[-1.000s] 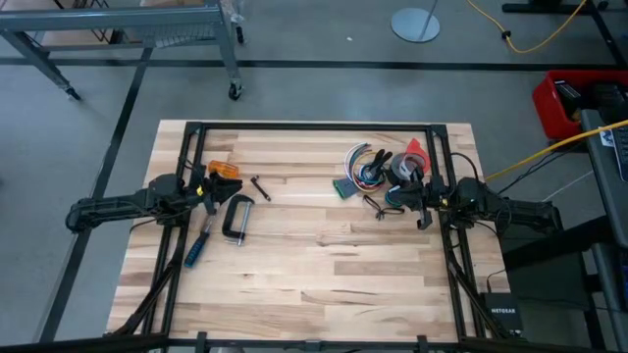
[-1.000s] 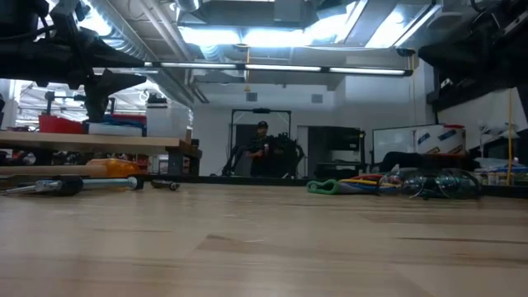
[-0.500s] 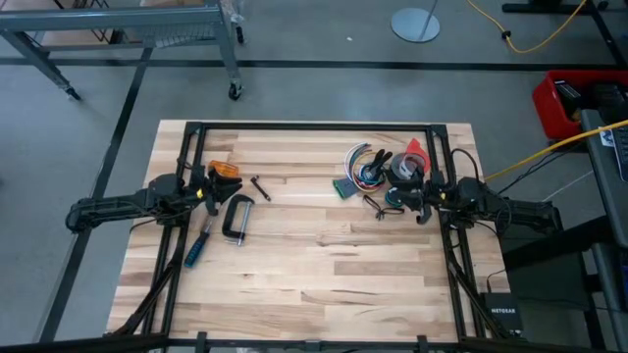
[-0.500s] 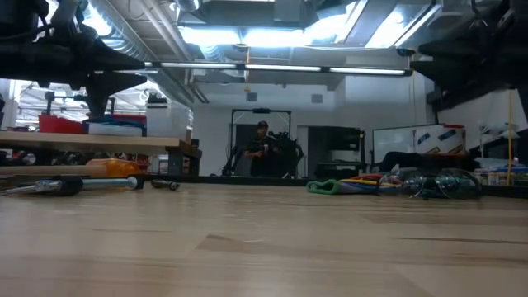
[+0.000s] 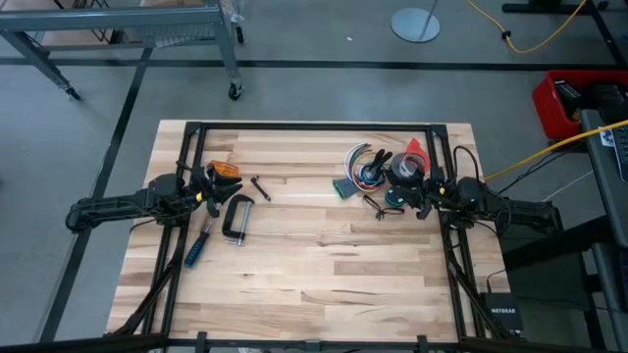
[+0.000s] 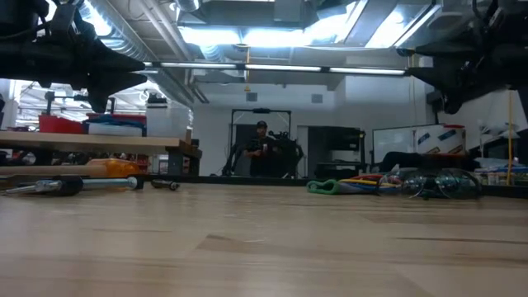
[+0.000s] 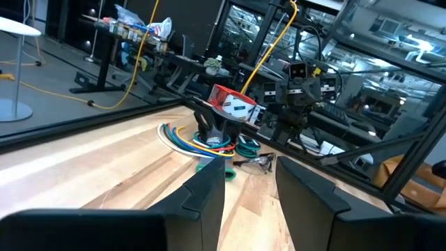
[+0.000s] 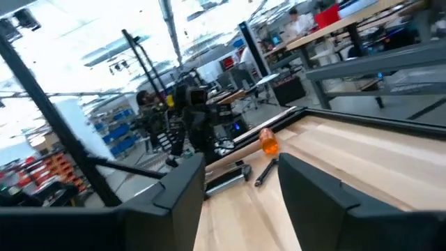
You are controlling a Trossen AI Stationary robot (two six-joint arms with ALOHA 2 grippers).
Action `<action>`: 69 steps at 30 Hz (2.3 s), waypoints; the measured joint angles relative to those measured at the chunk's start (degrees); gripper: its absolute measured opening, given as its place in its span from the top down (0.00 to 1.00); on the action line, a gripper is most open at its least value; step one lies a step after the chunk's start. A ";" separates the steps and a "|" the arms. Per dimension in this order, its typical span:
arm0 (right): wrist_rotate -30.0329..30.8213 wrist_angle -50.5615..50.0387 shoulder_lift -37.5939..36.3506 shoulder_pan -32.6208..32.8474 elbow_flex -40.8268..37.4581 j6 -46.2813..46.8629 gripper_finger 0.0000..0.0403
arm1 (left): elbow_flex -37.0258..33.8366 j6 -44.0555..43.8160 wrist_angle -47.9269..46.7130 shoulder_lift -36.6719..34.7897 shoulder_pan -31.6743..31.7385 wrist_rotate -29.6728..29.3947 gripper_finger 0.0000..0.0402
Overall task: Coil cords
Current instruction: Uncoil the green wire from the spool
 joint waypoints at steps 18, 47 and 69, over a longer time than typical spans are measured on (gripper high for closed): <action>3.09 -48.21 16.77 0.01 28.47 6.97 0.56 | 0.00 -3.16 -0.02 3.30 -0.04 0.04 0.70; 6.22 -61.64 53.85 0.00 29.10 21.39 0.56 | 0.00 -4.49 -0.04 15.28 -0.04 0.04 0.70; -3.23 -54.84 55.03 -15.81 29.08 13.52 0.56 | 0.00 -4.49 -0.03 15.39 -0.04 0.03 0.70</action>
